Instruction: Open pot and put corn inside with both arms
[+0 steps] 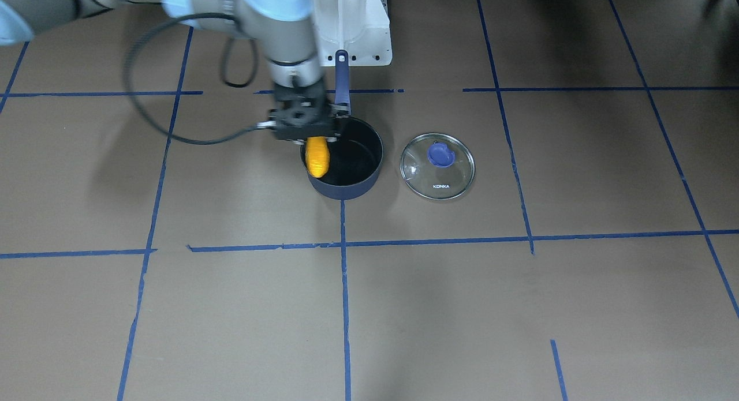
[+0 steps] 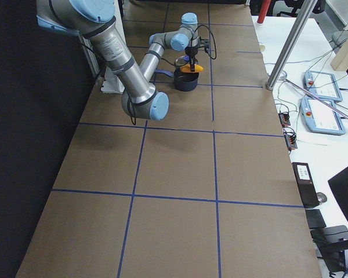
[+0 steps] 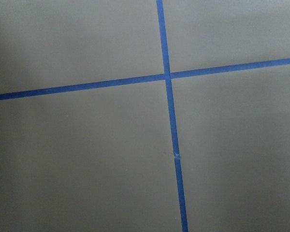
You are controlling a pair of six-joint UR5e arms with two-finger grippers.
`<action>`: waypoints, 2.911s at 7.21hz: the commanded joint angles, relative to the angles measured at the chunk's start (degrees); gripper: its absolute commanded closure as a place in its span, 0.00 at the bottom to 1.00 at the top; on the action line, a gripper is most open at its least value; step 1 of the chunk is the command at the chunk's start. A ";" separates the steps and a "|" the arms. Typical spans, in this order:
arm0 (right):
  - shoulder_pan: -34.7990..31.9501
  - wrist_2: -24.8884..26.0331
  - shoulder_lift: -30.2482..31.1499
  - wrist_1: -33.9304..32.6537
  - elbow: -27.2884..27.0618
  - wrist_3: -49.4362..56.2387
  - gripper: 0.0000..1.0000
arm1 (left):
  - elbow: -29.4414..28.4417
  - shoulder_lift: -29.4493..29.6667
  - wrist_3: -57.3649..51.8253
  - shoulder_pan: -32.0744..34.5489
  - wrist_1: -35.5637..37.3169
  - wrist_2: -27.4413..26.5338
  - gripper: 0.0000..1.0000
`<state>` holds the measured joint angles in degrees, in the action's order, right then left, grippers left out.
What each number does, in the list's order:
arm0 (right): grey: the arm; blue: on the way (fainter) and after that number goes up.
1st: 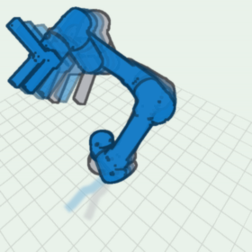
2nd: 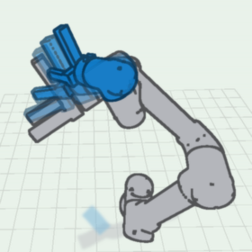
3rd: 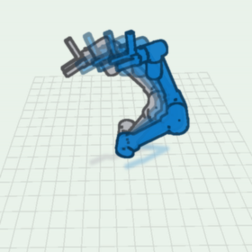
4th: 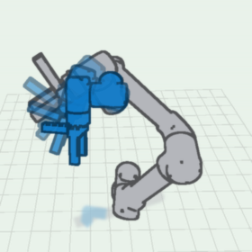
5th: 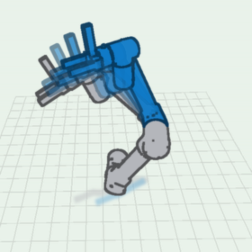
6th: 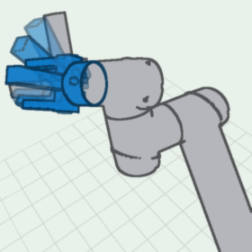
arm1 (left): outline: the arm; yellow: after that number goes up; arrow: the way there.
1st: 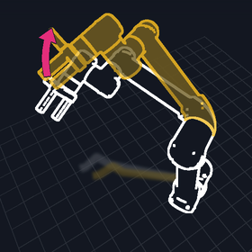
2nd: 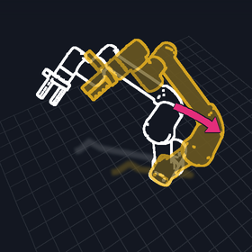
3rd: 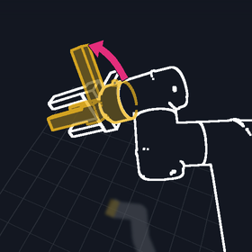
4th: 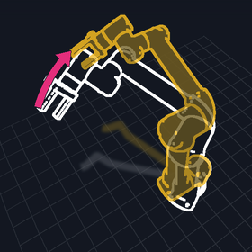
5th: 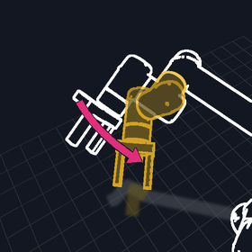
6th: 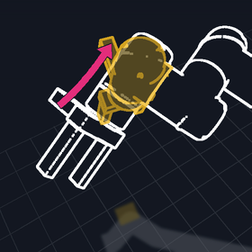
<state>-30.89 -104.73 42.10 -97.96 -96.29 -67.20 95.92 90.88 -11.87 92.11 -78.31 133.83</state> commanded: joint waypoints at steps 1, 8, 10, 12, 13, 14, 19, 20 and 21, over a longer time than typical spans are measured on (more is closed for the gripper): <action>4.16 4.87 -3.34 0.05 4.53 -1.00 1.00 | -0.03 0.00 0.00 0.00 0.00 0.03 0.00; -7.10 -5.60 2.25 0.22 3.92 13.43 0.00 | 0.23 0.18 0.00 -0.17 0.00 -0.15 0.00; -22.90 -15.82 14.18 1.71 4.09 36.14 0.00 | -0.20 0.09 -0.08 -0.35 0.09 -0.24 0.00; -38.38 -24.61 27.44 1.71 4.01 62.58 0.00 | -2.67 0.09 0.00 -0.35 0.35 -0.15 0.00; -44.98 -25.35 33.95 1.72 3.83 73.16 0.00 | -2.76 0.09 0.18 -0.35 0.44 -0.06 0.00; -50.18 -25.09 39.93 1.72 3.92 79.79 0.00 | -2.58 0.09 0.18 -0.35 0.36 -0.06 0.00; -55.24 -25.44 46.50 1.72 3.92 80.03 0.00 | -1.88 0.09 -0.35 -0.44 0.27 -0.15 0.00; -55.24 -25.96 46.50 1.72 3.92 80.03 0.00 | -1.79 0.09 -0.35 -0.44 0.27 -0.15 0.00; -55.24 -26.75 46.50 1.72 3.92 80.03 0.00 | -1.70 0.09 -0.35 -0.44 0.27 -0.15 0.00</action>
<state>-86.10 -130.70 88.55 -96.24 -92.37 12.83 94.11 90.97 -12.20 91.69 -78.04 133.68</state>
